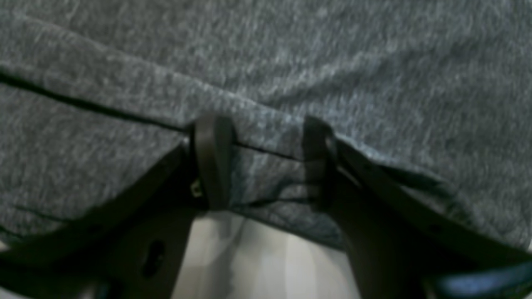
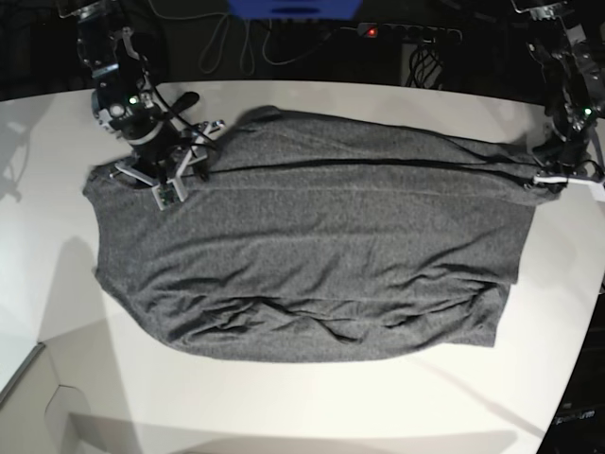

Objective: Layout the t-shirt on the table in an organized manner, then fold the t-shirt properly
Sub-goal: 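Move the right gripper along the collar edge toward the shirt center, then grasp the folded collar edge with the right gripper near the shirt center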

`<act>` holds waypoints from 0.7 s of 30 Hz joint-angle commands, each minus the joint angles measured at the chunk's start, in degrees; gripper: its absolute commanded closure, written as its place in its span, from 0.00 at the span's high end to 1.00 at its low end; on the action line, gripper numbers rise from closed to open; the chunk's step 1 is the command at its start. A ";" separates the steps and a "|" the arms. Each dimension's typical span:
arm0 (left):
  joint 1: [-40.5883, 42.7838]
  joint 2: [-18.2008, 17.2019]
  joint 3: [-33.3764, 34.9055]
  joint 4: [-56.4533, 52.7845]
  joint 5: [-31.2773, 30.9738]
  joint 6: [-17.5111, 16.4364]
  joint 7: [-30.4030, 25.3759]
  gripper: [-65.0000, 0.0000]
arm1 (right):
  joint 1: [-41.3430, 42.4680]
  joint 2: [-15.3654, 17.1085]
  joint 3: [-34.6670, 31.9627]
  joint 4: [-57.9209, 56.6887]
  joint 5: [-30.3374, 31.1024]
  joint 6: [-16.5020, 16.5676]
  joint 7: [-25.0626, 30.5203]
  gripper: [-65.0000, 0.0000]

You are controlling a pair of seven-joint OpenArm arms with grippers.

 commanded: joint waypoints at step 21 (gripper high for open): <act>-0.81 -0.82 -0.37 0.88 0.05 0.03 -1.52 0.00 | 3.74 0.29 -0.93 -1.86 0.16 0.08 0.77 0.12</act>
